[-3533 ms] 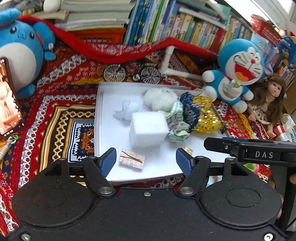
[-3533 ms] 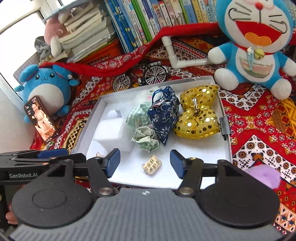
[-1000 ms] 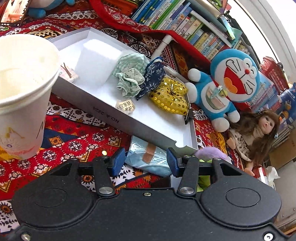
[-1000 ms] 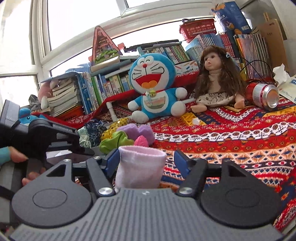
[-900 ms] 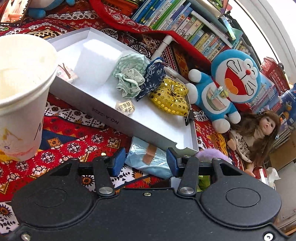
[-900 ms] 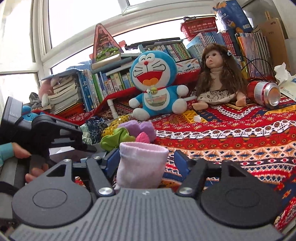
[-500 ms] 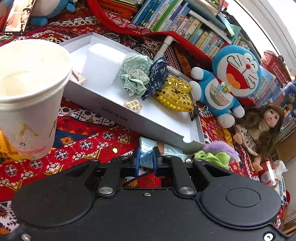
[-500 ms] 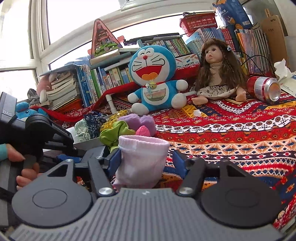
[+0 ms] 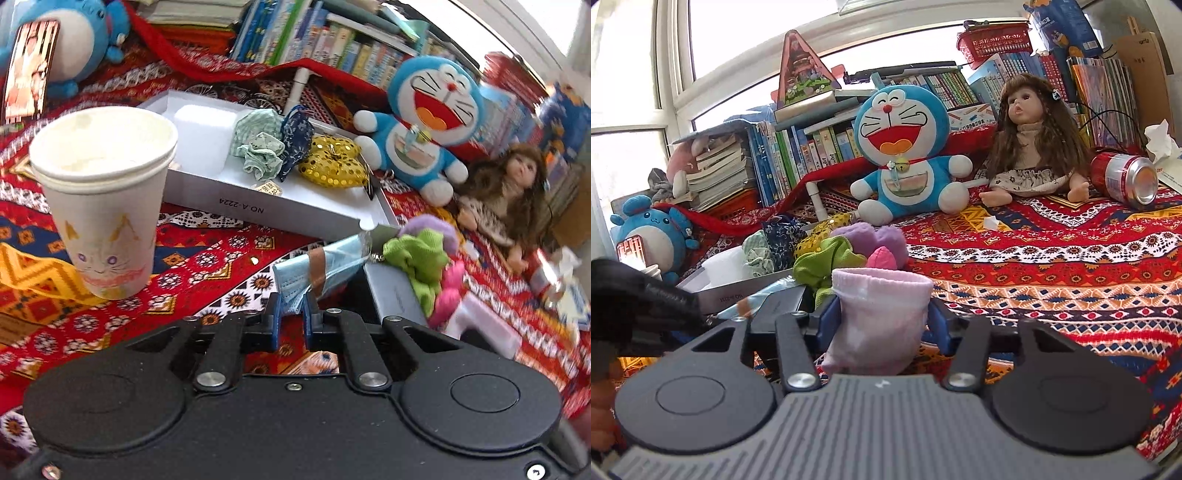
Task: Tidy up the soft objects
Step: 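Lift the blue mask packet with the left gripper while the right gripper lifts the pink sock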
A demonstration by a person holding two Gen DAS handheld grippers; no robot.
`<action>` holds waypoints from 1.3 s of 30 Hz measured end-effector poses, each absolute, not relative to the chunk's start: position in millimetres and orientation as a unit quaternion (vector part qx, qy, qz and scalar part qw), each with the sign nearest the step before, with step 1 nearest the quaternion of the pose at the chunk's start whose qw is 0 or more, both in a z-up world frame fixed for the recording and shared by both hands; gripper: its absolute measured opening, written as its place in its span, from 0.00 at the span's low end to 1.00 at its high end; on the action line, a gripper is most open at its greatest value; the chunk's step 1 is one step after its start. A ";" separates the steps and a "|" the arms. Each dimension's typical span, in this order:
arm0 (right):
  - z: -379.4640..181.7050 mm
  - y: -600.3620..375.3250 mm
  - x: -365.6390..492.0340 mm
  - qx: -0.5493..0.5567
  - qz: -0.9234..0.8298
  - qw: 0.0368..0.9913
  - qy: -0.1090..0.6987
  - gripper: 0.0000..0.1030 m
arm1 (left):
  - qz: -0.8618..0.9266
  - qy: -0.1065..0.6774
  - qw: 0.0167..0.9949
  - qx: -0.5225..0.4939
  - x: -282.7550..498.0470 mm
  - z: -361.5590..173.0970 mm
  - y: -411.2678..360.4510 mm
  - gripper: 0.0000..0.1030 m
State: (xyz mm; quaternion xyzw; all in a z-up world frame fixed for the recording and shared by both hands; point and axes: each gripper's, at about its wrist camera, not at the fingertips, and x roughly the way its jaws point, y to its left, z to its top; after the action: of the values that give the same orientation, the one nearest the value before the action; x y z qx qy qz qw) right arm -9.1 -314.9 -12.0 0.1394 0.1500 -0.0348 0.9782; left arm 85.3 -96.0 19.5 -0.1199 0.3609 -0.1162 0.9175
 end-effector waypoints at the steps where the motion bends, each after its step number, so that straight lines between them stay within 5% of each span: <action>1: -12.2 -314.8 -8.9 0.139 -0.035 0.978 0.150 0.55 | -0.118 0.359 0.920 -0.107 81.9 19.9 -96.7 0.11; 15: -12.2 -312.9 -6.4 0.131 -0.033 0.979 0.153 0.55 | -0.149 0.310 0.939 0.025 35.0 26.3 -97.7 0.14; 19: -12.3 -312.0 -6.4 0.129 -0.033 0.979 0.153 0.55 | -0.148 0.282 0.948 0.024 31.9 33.0 -95.7 0.41; 22: -12.3 -311.7 -6.4 0.128 -0.033 0.979 0.153 0.55 | -0.168 0.290 0.942 -0.017 40.5 35.2 -92.3 0.49; 39: -13.1 -310.0 -7.8 0.122 -0.032 0.980 0.155 0.55 | -0.158 0.339 0.925 -0.059 84.5 12.8 -104.5 0.53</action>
State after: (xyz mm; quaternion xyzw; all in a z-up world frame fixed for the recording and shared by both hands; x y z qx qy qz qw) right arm -7.8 -310.1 -13.1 0.1216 0.1548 -0.0316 0.9799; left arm 84.5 -104.5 12.8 -0.0595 0.3392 -0.1577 0.9255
